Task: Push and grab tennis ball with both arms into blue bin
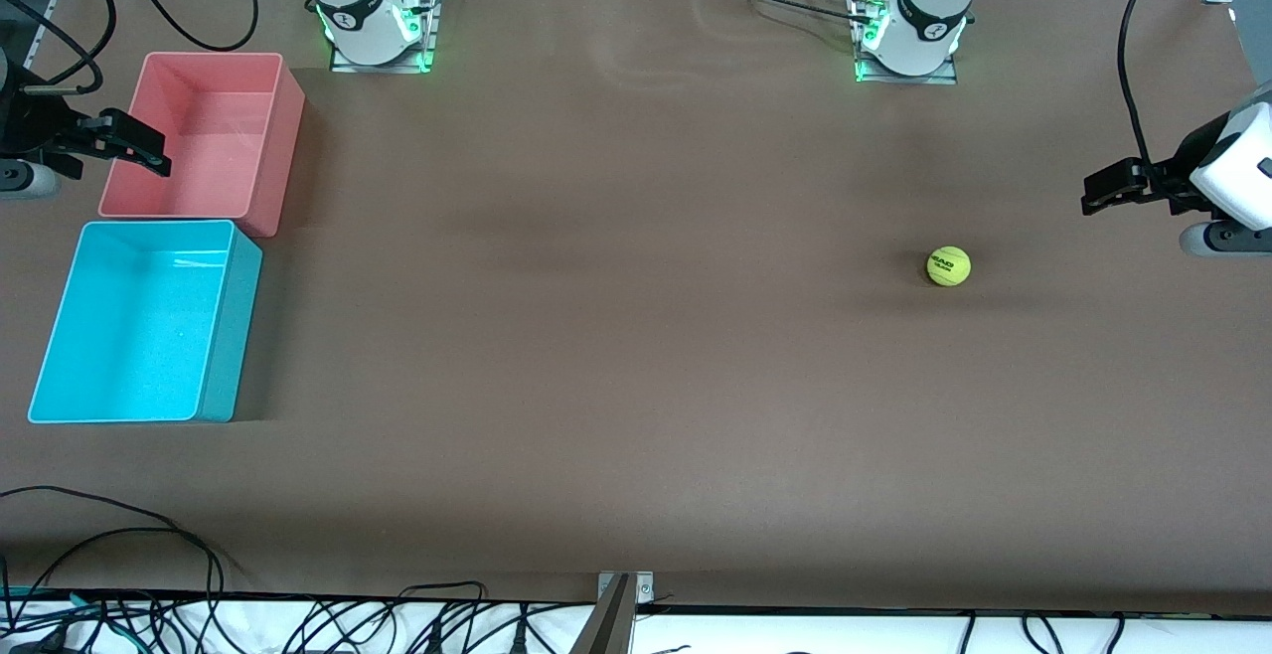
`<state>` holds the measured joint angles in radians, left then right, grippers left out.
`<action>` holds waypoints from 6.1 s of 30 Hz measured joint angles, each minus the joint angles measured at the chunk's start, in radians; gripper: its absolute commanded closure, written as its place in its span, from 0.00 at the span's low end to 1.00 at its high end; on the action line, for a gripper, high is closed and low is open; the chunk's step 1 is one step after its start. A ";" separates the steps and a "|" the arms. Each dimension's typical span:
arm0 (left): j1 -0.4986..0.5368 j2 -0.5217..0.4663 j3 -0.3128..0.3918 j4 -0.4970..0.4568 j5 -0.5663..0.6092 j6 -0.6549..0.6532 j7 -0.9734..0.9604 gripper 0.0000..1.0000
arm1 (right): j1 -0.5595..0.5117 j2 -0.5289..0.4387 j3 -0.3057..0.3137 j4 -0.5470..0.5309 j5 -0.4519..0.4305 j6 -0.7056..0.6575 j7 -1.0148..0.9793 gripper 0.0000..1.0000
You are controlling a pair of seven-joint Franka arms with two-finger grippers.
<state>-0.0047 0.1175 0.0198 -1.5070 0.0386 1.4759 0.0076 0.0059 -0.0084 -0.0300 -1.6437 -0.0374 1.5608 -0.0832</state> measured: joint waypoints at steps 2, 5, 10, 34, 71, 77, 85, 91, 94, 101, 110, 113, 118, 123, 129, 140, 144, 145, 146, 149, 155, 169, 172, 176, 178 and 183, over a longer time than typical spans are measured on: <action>0.000 0.000 0.000 0.000 0.000 0.000 0.000 0.00 | 0.000 0.000 0.000 0.000 0.000 0.000 0.000 0.00; 0.000 0.000 0.000 0.000 0.000 0.000 0.000 0.00 | 0.000 0.000 0.000 0.001 0.000 0.002 0.000 0.00; 0.000 0.000 0.000 0.000 0.000 0.000 0.000 0.00 | -0.001 0.000 0.000 0.002 0.000 0.003 -0.001 0.00; 0.000 0.000 0.000 0.000 0.000 0.000 0.000 0.00 | -0.001 0.000 -0.006 0.002 0.000 0.002 -0.002 0.00; 0.000 0.000 0.000 0.000 0.000 0.000 0.000 0.00 | -0.001 0.000 -0.006 0.002 0.000 0.002 -0.002 0.00; 0.000 0.000 0.000 0.000 0.000 0.000 0.000 0.00 | -0.001 0.000 -0.006 0.002 0.001 0.002 -0.002 0.00; 0.000 0.000 0.000 0.000 0.000 0.000 0.000 0.00 | -0.001 0.000 -0.006 0.002 0.001 0.002 -0.002 0.00; 0.000 0.000 0.000 0.000 0.000 0.000 0.000 0.00 | -0.001 0.000 -0.006 0.002 0.001 0.002 -0.002 0.00; 0.000 0.000 0.000 0.000 0.000 0.000 0.000 0.00 | -0.001 0.000 -0.006 0.002 0.001 0.002 -0.002 0.00; 0.000 0.000 0.000 0.000 0.000 0.000 0.000 0.00 | -0.001 0.000 -0.006 0.002 0.001 0.002 -0.002 0.00; 0.000 0.000 0.000 0.000 0.000 0.000 0.000 0.00 | -0.001 0.000 -0.006 0.002 0.001 0.002 -0.002 0.00; 0.000 0.000 0.000 0.000 0.000 0.000 0.000 0.00 | -0.002 0.000 -0.006 0.002 0.001 0.002 -0.002 0.00; 0.000 0.000 0.000 0.000 0.000 0.000 0.000 0.00 | -0.002 0.001 -0.007 0.002 0.001 0.002 -0.002 0.00; 0.000 0.000 0.000 0.000 0.000 0.000 0.000 0.00 | -0.002 0.001 -0.007 0.002 0.001 0.002 -0.002 0.00; 0.000 0.000 0.000 0.000 0.000 0.000 0.000 0.00 | -0.002 0.001 -0.007 0.002 0.001 0.002 -0.002 0.00; 0.000 0.000 0.000 0.000 0.000 0.000 0.000 0.00 | -0.002 0.001 -0.007 0.002 0.001 0.002 -0.002 0.00; 0.000 0.000 0.000 0.000 0.000 0.000 0.000 0.00 | -0.002 0.001 -0.007 0.002 0.001 0.002 -0.002 0.00; 0.000 0.000 0.000 0.000 0.000 0.000 0.000 0.00 | -0.002 0.001 -0.007 0.002 0.001 0.002 -0.002 0.00; 0.000 0.000 0.000 0.000 0.000 0.000 0.000 0.00 | -0.002 0.001 -0.007 0.002 0.001 0.002 -0.002 0.00; 0.000 0.000 0.000 0.000 0.000 0.000 0.000 0.00 | -0.002 0.001 -0.007 0.002 0.001 0.002 -0.002 0.00; 0.000 0.000 0.000 0.000 0.000 0.000 0.000 0.00 | -0.002 0.001 -0.007 0.002 0.001 0.002 -0.002 0.00; 0.000 0.000 0.000 0.000 0.000 0.000 0.000 0.00 | -0.002 0.001 -0.007 0.002 0.001 0.002 -0.002 0.00; 0.000 0.000 0.000 0.000 0.000 0.000 0.000 0.00 | -0.002 0.001 -0.007 0.002 0.001 0.002 -0.002 0.00; 0.000 0.000 0.000 0.000 0.000 0.000 0.000 0.00 | -0.002 0.001 -0.007 0.002 0.001 0.002 -0.002 0.00; 0.000 0.000 0.000 0.000 0.000 0.000 0.000 0.00 | -0.002 0.001 -0.007 0.002 0.001 0.002 -0.002 0.00; 0.000 0.000 0.000 0.000 -0.002 0.000 0.000 0.07 | -0.002 0.001 -0.007 0.002 0.001 0.002 -0.002 0.00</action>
<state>-0.0047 0.1175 0.0200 -1.5070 0.0365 1.4759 0.0078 0.0041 -0.0078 -0.0367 -1.6418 -0.0367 1.5628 -0.0849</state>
